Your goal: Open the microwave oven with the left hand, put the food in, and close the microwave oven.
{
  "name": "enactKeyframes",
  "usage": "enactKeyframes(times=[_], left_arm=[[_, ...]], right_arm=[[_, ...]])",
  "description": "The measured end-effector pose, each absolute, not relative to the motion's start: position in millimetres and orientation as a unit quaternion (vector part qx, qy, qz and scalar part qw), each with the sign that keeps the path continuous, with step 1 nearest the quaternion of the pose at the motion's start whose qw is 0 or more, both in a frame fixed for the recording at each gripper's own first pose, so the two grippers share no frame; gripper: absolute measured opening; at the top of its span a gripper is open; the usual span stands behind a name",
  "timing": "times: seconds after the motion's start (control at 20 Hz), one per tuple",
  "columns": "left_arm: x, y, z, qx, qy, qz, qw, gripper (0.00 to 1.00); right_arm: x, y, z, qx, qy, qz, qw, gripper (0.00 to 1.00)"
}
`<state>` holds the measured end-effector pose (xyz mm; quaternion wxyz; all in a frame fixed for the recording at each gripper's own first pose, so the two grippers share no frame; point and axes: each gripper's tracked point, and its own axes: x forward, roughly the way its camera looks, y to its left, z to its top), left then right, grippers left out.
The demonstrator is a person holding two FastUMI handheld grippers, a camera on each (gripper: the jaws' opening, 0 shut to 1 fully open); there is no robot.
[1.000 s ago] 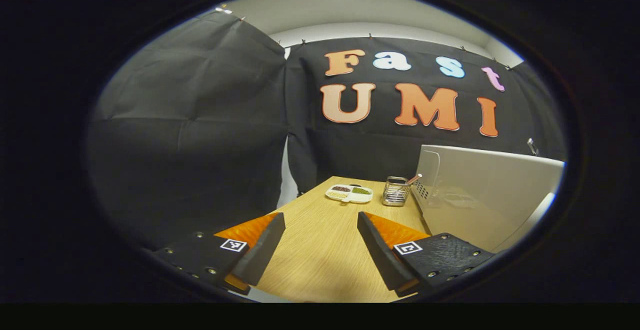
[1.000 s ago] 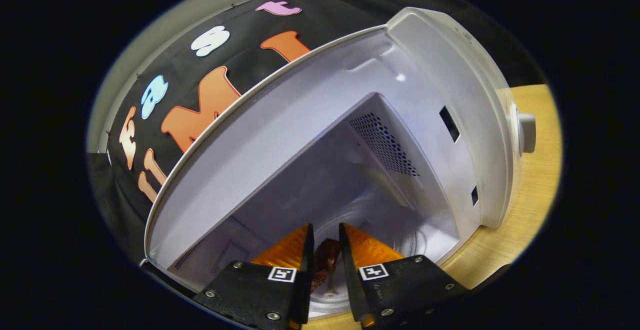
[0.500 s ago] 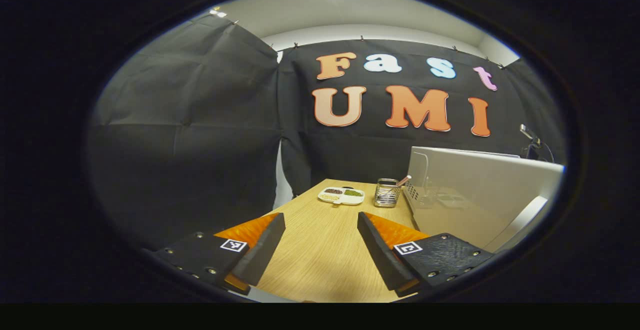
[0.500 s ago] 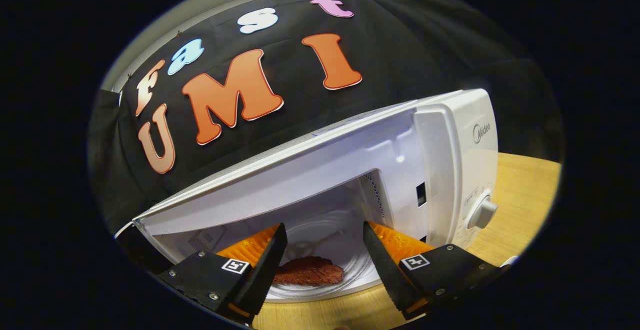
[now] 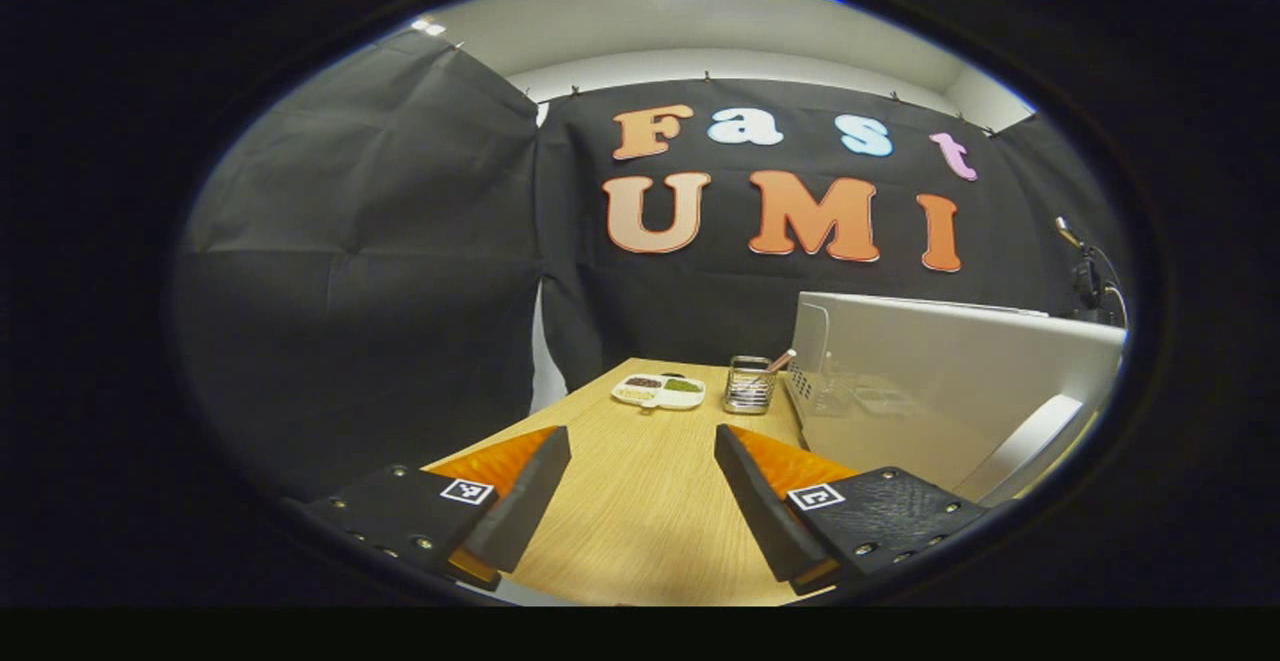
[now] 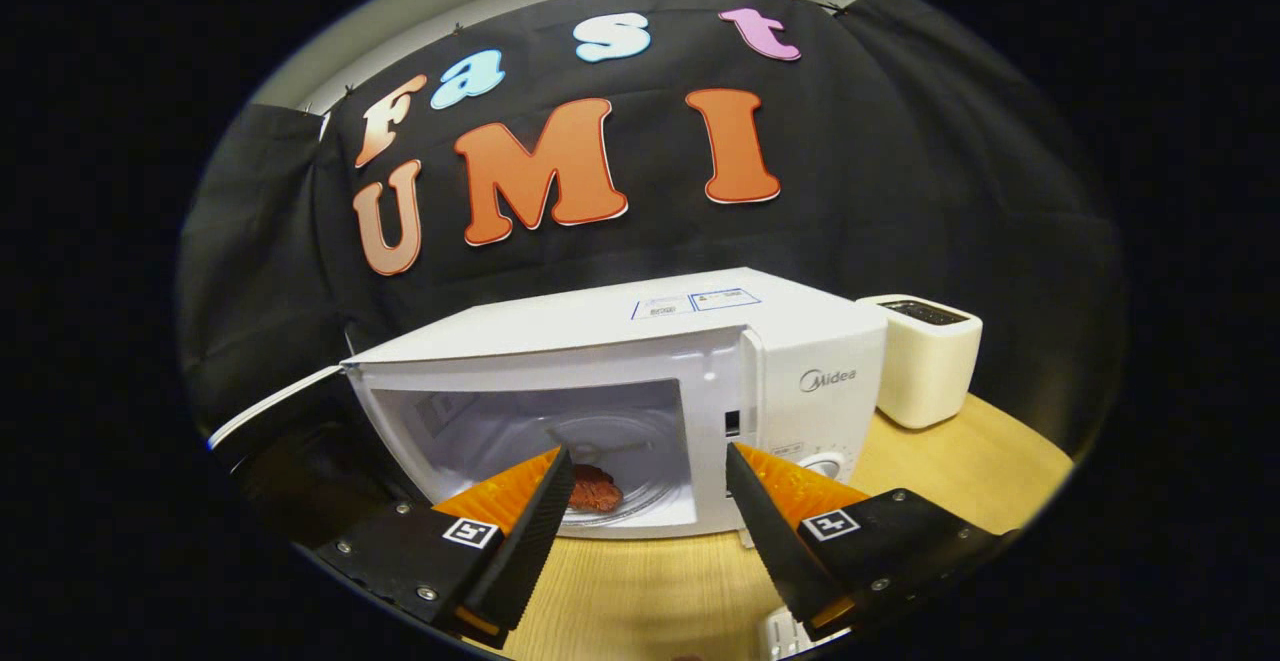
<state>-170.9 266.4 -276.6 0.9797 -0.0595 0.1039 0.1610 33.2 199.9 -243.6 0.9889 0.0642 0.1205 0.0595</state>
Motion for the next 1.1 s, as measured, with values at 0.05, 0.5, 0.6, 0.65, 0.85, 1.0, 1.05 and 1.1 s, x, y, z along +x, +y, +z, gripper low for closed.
enactKeyframes(times=[0.05, 0.5, 0.6, 0.65, 0.85, 1.0, 1.05, 1.1], left_arm=[[-170.1, 262.3, -276.0, -0.059, 0.103, 0.159, 0.98, 0.9], [-157.0, 209.2, -272.8, -0.059, 0.1, 0.095, 0.989, 0.9], [-152.1, 187.6, -278.7, -0.072, 0.113, 0.065, 0.989, 0.91], [-150.4, 176.6, -279.6, -0.08, 0.117, 0.053, 0.988, 0.87], [-137.9, 135.9, -282.8, -0.08, 0.132, 0.009, 0.988, 0.19], [-132.6, 102.2, -273.8, -0.068, 0.128, -0.023, 0.989, 0.01], [-128.2, 94.0, -275.4, -0.058, 0.127, -0.033, 0.99, 0.01], [-125.2, 83.7, -273.5, -0.054, 0.126, -0.044, 0.99, 0.01]], right_arm=[[27.7, 192.0, -239.9, 0.058, 0.121, 0.064, 0.989, 0.95], [-1.6, 80.3, -164.8, 0.031, 0.073, 0.027, 0.996, 0.95], [-6.9, 60.9, -150.7, 0.038, 0.063, 0.02, 0.997, 0.95], [-9.1, 52.6, -146.1, 0.041, 0.06, 0.017, 0.997, 0.95], [-15.6, 28.1, -137.9, 0.036, 0.055, 0.007, 0.998, 0.95], [-19.4, 10.9, -137.3, 0.033, 0.061, 0.004, 0.998, 0.95], [-21.3, 4.0, -137.0, 0.032, 0.06, 0.001, 0.998, 0.95], [-21.6, -2.2, -135.6, 0.032, 0.06, -0.001, 0.998, 0.95]])
